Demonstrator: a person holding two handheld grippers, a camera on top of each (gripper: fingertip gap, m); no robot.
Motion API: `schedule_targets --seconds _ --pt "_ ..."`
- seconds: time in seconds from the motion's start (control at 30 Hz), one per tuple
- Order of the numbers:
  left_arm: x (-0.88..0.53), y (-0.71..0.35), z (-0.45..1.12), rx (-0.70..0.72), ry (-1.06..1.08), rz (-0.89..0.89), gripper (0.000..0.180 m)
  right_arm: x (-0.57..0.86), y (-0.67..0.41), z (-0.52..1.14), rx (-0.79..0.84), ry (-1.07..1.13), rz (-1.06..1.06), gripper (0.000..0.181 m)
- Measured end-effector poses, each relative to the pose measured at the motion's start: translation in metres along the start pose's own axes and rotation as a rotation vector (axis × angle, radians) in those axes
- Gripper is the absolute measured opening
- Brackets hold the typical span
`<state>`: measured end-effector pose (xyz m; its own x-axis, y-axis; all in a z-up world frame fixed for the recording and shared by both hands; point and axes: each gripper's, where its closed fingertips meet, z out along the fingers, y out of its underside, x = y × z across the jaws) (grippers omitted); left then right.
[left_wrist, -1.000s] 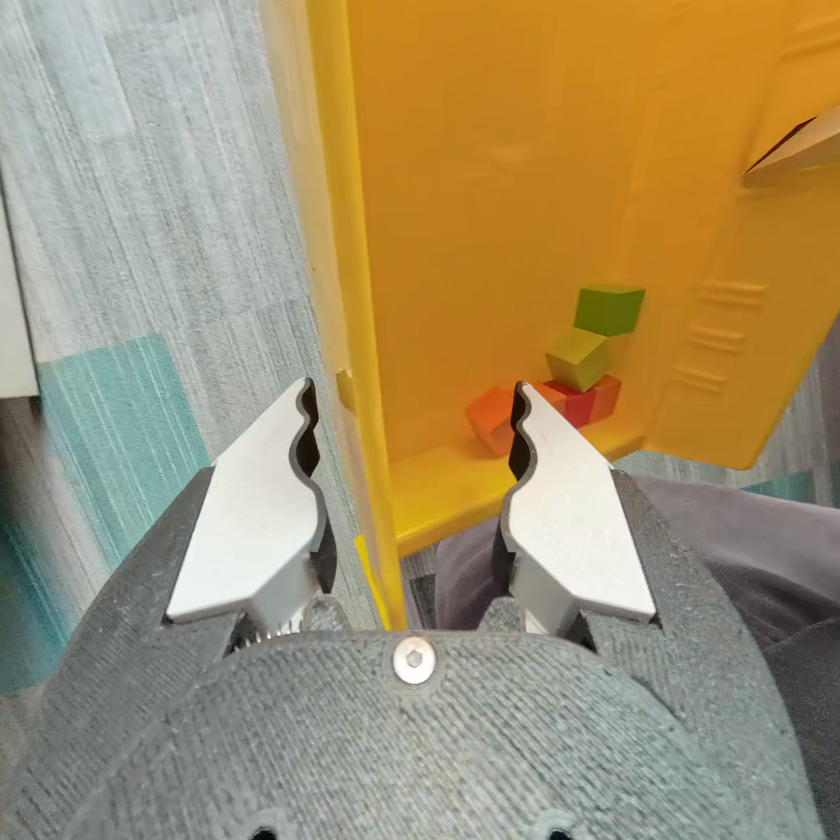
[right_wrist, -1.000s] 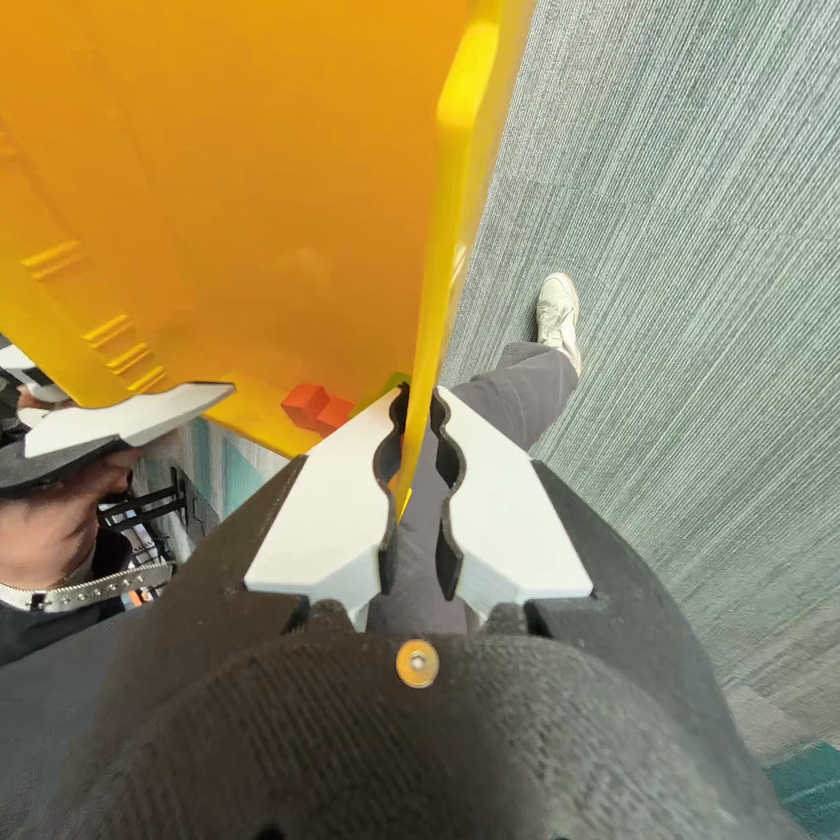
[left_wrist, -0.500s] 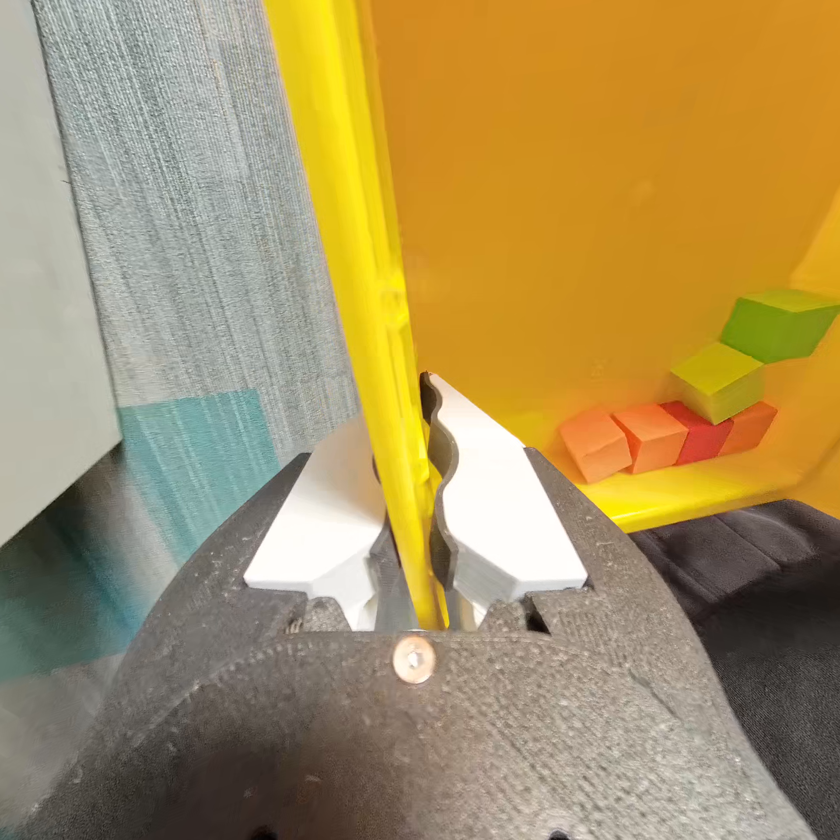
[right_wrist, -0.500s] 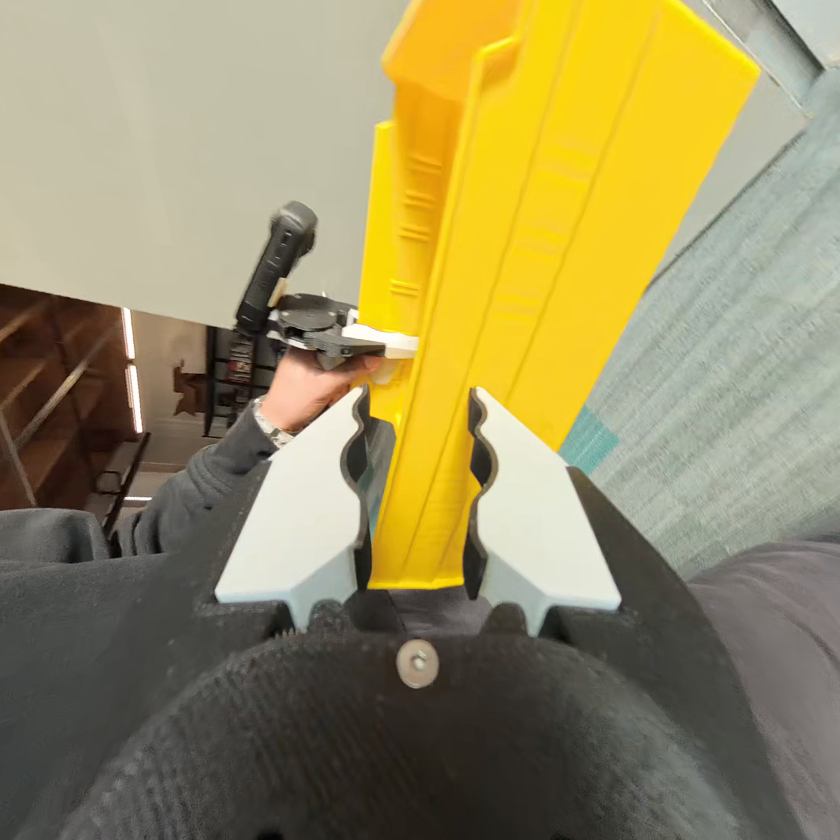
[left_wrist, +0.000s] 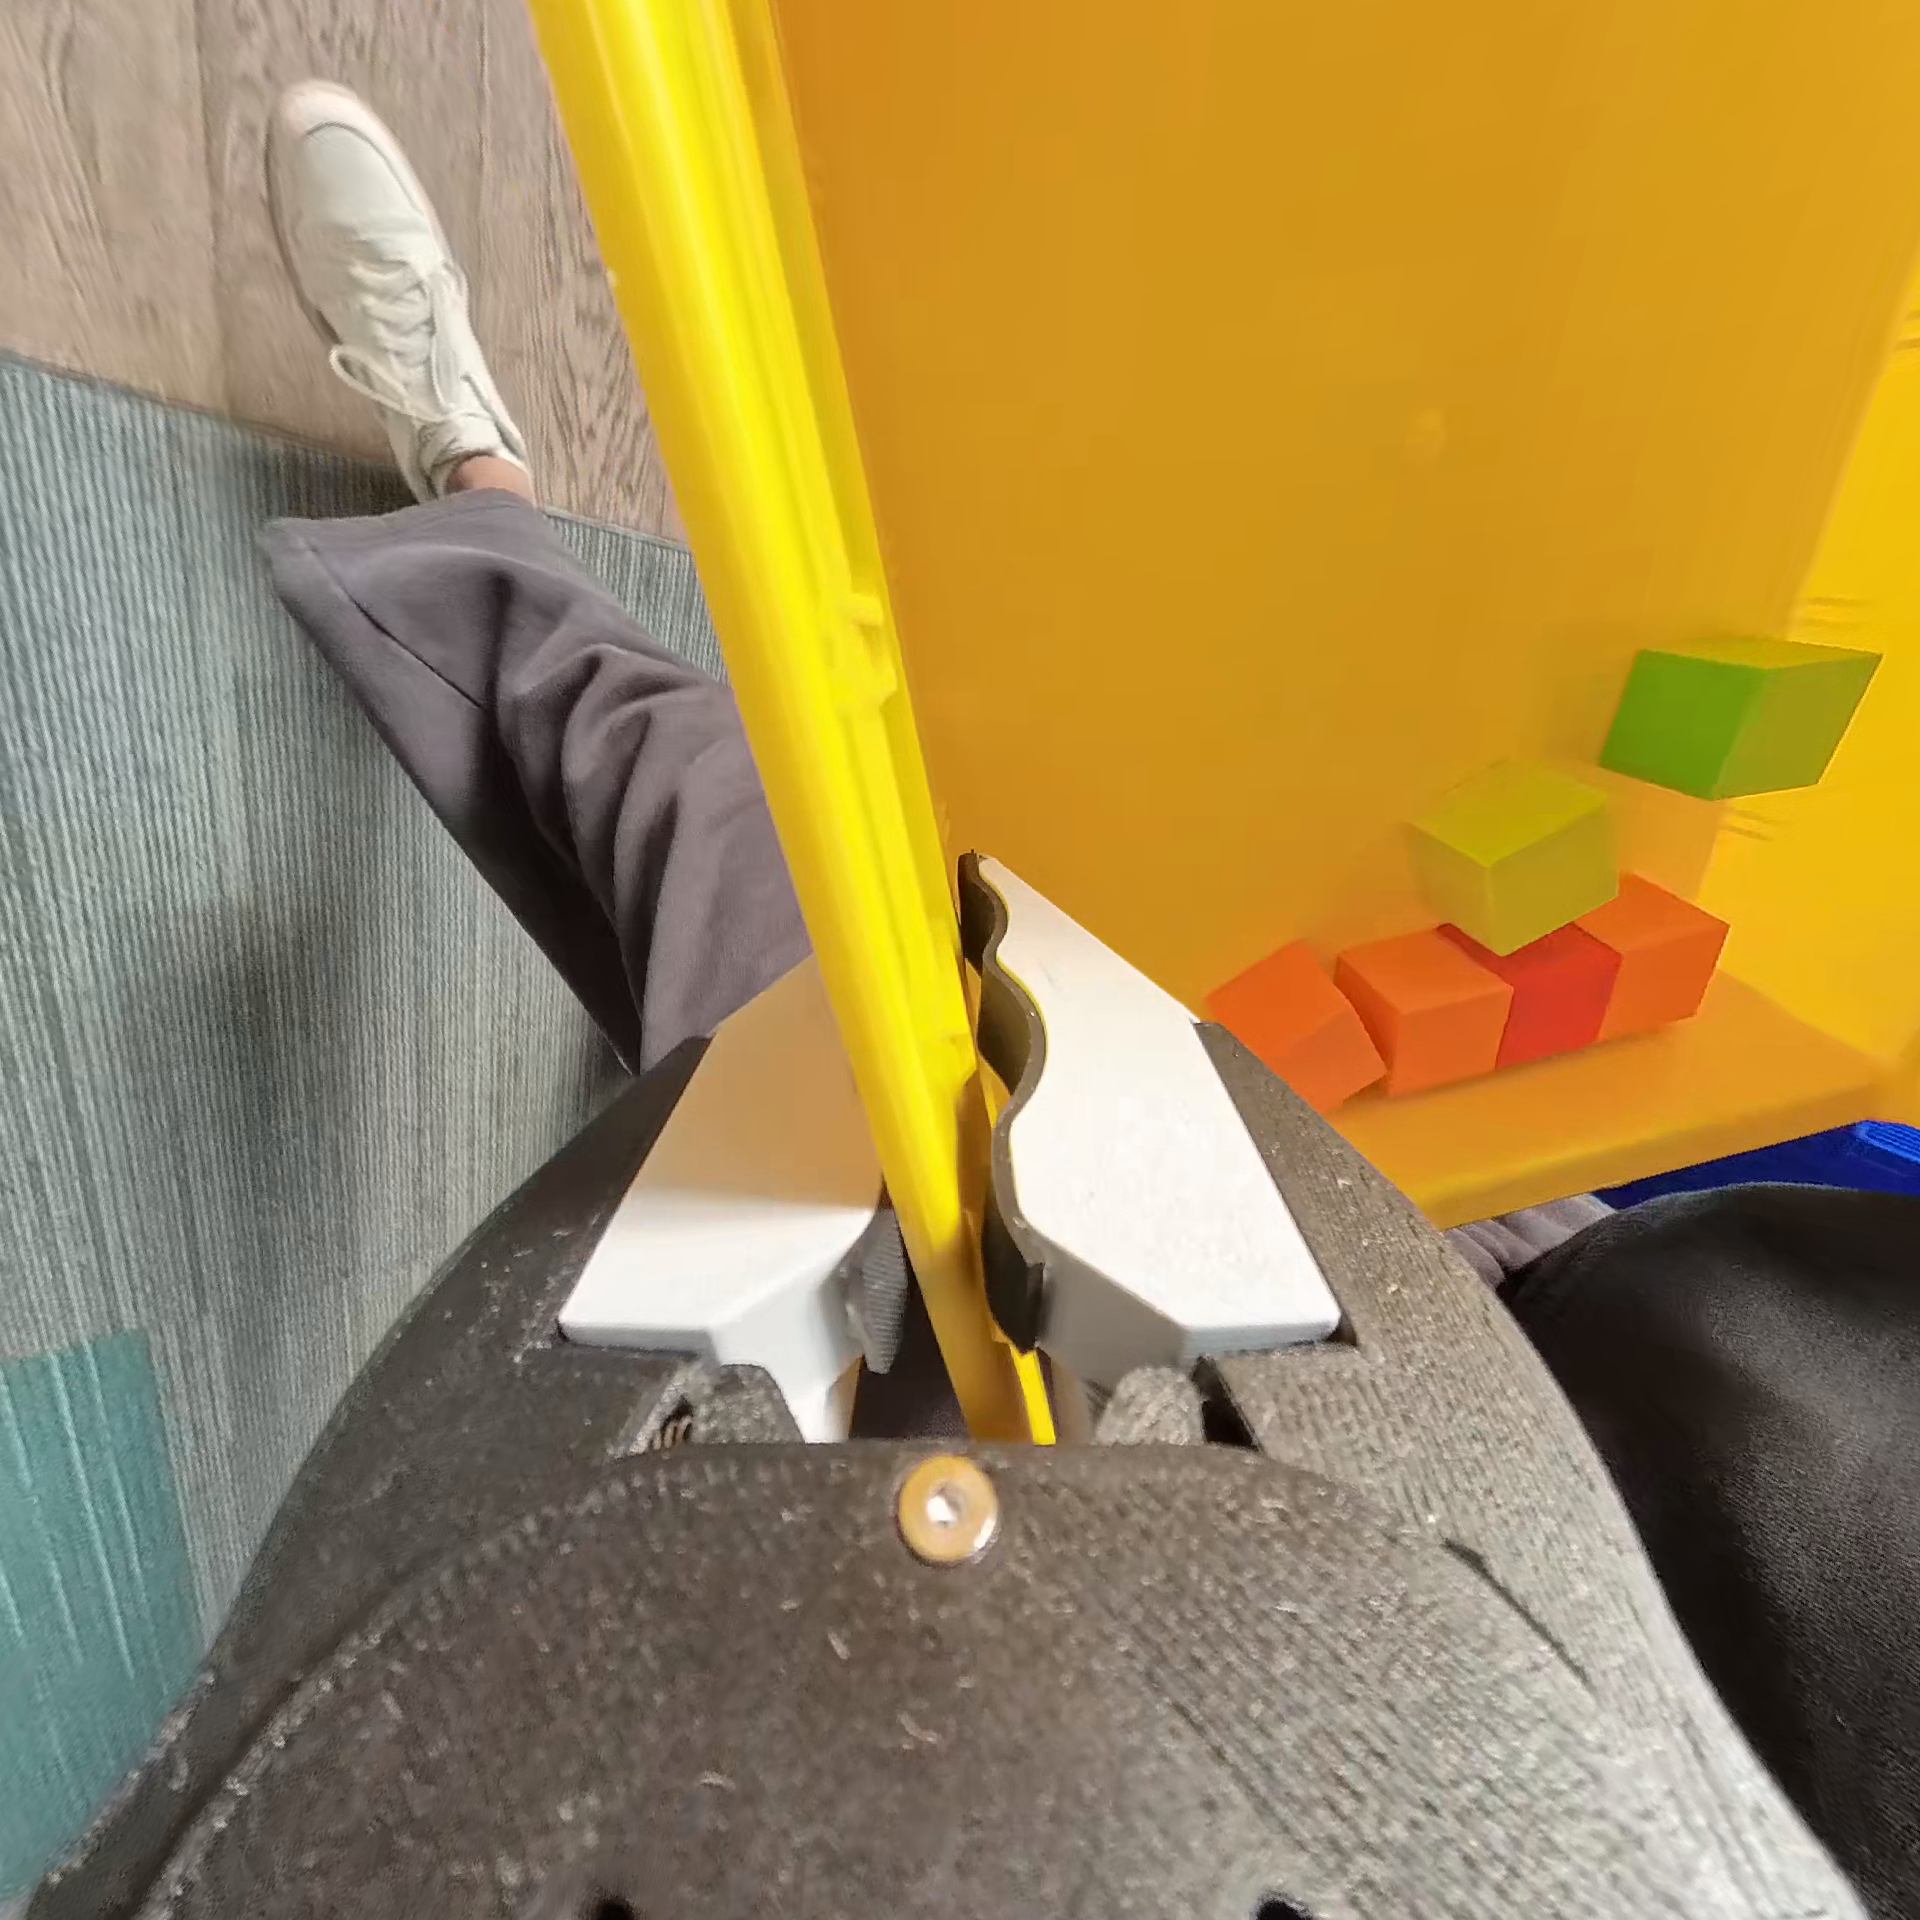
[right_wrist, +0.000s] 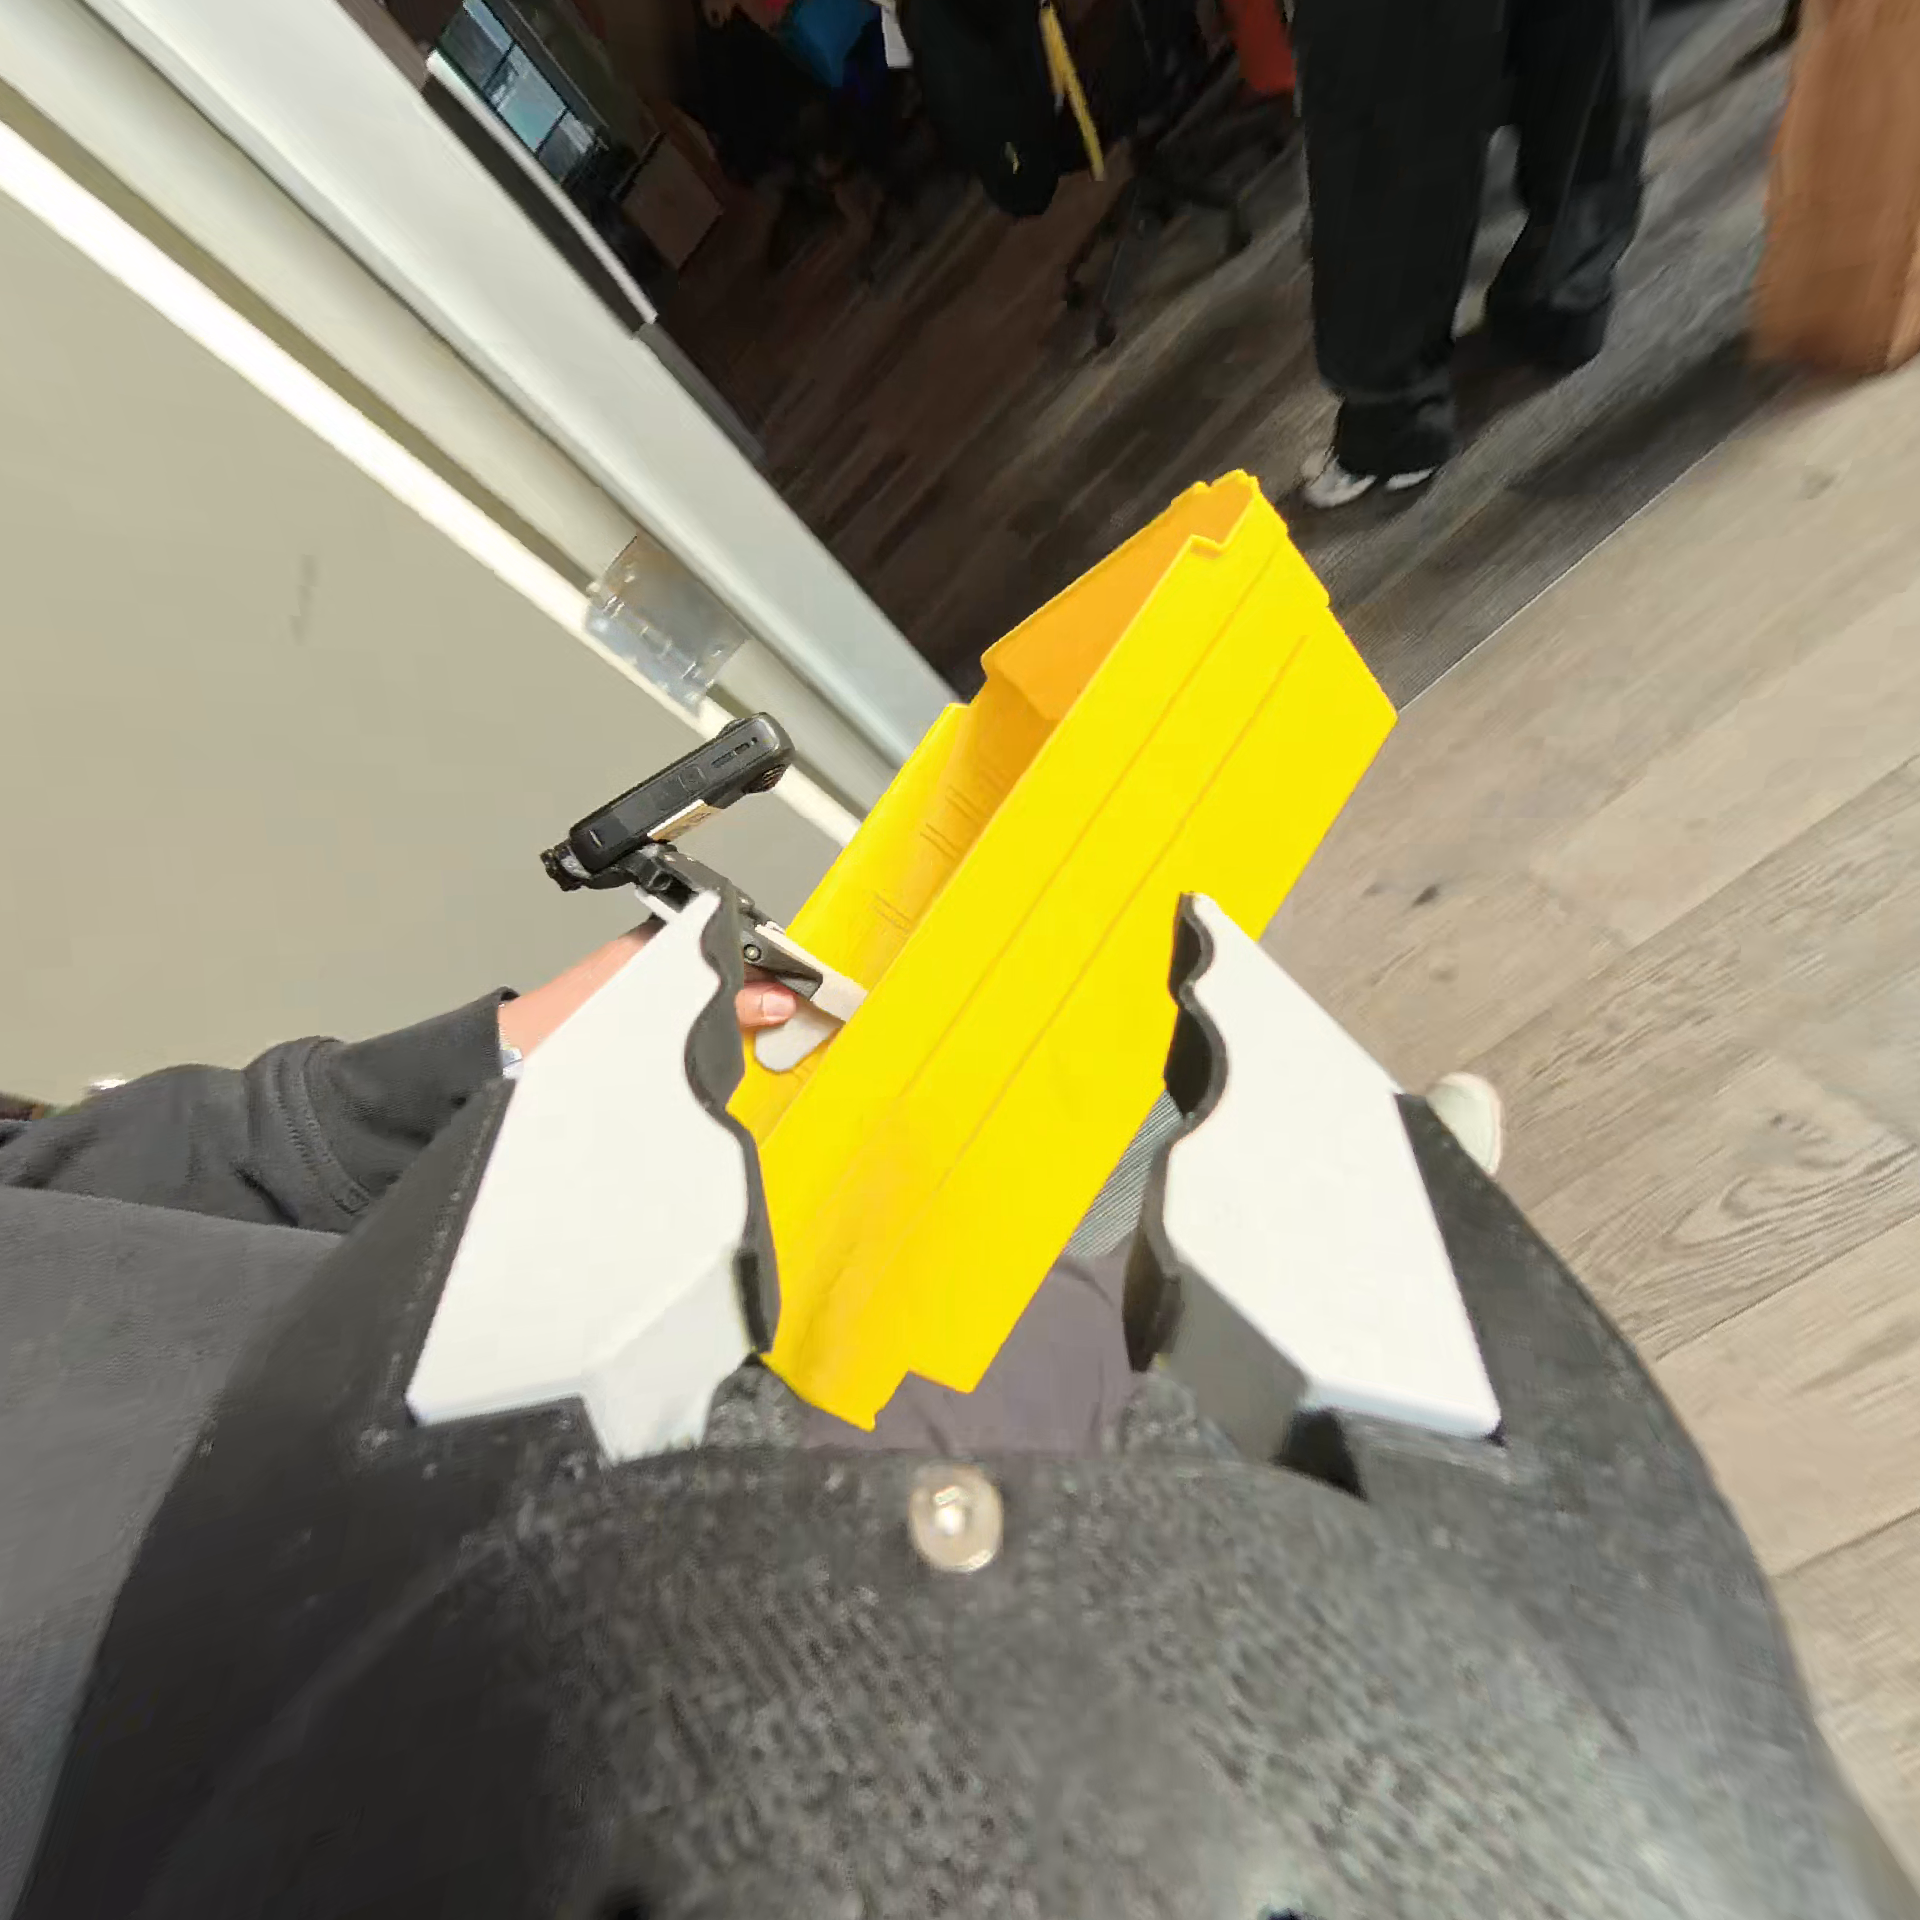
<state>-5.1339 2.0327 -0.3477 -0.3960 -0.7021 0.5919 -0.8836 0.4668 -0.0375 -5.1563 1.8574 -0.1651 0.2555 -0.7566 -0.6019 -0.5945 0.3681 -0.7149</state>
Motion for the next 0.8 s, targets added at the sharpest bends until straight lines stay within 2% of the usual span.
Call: schedule_targets --seconds 0.13,0.2,0.3,0.37,0.47,0.6,0.7,0.77,0.8 --pt "0.028 -0.184 0.043 0.007 -0.012 0.115 0.008 0.119 -0.105 0.043 0.127 0.179 -0.189 0.097" --pt "0.055 -0.272 0.055 -0.025 -0.006 0.174 0.008 0.161 -0.184 0.040 0.170 0.302 -0.362 0.092" --pt "0.106 -0.400 0.064 -0.074 -0.001 0.274 0.008 0.229 -0.311 0.008 0.278 0.613 -0.582 0.077" --pt "0.142 -0.484 0.074 -0.101 -0.005 0.341 0.008 0.283 -0.372 -0.014 0.355 0.739 -0.546 0.076" --pt "0.193 -0.609 0.104 -0.112 -0.011 0.446 0.008 0.383 -0.419 -0.017 0.370 0.744 -0.369 0.088" --pt "0.254 -0.771 0.168 -0.087 -0.043 0.520 0.007 0.521 -0.475 0.000 0.366 0.750 -0.375 0.080" --pt "0.304 -0.882 0.216 -0.044 -0.096 0.518 0.007 0.631 -0.525 0.022 0.262 0.706 -0.365 0.090" --pt "0.343 -0.948 0.240 -0.050 -0.125 0.520 0.007 0.697 -0.566 0.027 0.176 0.650 -0.317 0.080" --pt "0.362 -0.982 0.250 -0.049 -0.137 0.523 0.007 0.727 -0.592 0.022 0.160 0.643 -0.313 0.091"
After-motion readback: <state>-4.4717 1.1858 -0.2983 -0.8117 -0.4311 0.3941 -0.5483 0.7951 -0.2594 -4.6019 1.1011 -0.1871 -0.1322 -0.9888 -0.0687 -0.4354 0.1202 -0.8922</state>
